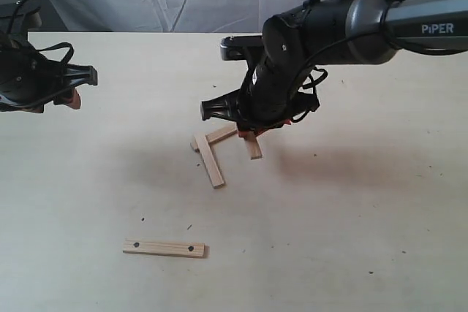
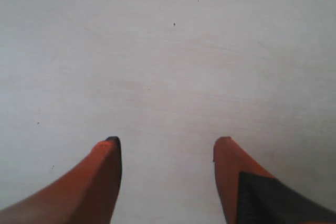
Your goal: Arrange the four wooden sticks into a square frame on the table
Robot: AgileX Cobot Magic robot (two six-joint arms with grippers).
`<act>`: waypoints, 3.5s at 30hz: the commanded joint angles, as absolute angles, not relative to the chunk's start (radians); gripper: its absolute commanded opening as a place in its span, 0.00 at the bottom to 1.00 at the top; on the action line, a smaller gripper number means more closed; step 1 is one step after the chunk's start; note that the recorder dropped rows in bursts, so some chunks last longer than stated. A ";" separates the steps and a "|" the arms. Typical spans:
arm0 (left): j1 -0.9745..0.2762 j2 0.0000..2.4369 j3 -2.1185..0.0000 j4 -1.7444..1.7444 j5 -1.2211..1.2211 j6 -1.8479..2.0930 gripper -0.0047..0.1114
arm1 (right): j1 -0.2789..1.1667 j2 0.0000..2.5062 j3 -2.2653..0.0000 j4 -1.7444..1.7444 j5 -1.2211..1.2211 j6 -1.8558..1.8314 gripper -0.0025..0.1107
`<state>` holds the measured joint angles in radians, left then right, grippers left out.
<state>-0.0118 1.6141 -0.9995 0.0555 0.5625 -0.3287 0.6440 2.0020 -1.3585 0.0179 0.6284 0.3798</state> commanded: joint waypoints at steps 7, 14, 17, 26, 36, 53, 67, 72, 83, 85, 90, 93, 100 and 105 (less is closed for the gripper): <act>-0.012 1.604 -0.996 -0.013 0.564 -0.251 0.49 | 0.687 2.017 -1.356 0.310 0.723 0.056 0.12; -0.012 1.604 -0.996 -0.021 0.568 -0.245 0.49 | 0.710 2.059 -1.356 0.310 0.746 0.000 0.43; -0.012 1.604 -0.996 -0.019 0.575 -0.242 0.49 | 0.710 2.047 -1.362 0.287 0.754 0.000 0.48; -0.012 1.604 -0.996 -0.019 0.573 -0.242 0.49 | 0.749 1.990 -1.362 0.310 0.794 -0.023 0.40; -0.012 1.604 -0.996 -0.021 0.573 -0.242 0.49 | 0.792 2.116 -1.362 0.290 0.800 -0.023 0.40; -0.012 1.604 -0.996 -0.029 0.578 -0.215 0.49 | 0.774 1.969 -1.341 -0.016 1.007 -0.029 0.02; -0.012 1.604 -0.996 -0.048 0.564 -0.202 0.49 | 0.766 1.852 -1.182 0.146 0.783 -0.239 0.45; -0.012 1.604 -0.996 -0.048 0.560 -0.200 0.49 | 0.866 1.900 -1.182 0.396 0.732 -0.562 0.45; -0.012 1.604 -0.996 -0.048 0.560 -0.200 0.49 | 0.988 2.087 -1.182 0.288 0.558 -0.568 0.27; -0.012 1.604 -0.996 -0.048 0.560 -0.197 0.49 | 0.988 2.080 -1.182 0.291 0.584 -0.568 0.02; -0.012 1.604 -0.996 -0.048 0.560 -0.197 0.49 | 0.967 1.960 -1.186 0.227 0.598 -0.461 0.03; -0.012 1.604 -0.996 -0.048 0.557 -0.198 0.49 | 0.889 1.866 -1.209 0.180 0.606 -0.353 0.02; -0.012 1.604 -0.996 -0.055 0.551 -0.198 0.49 | 0.606 1.847 -1.256 0.200 0.555 -0.120 0.02; -0.012 1.604 -0.996 -0.055 0.551 -0.198 0.49 | 0.570 1.954 -1.256 0.206 0.511 -0.116 0.02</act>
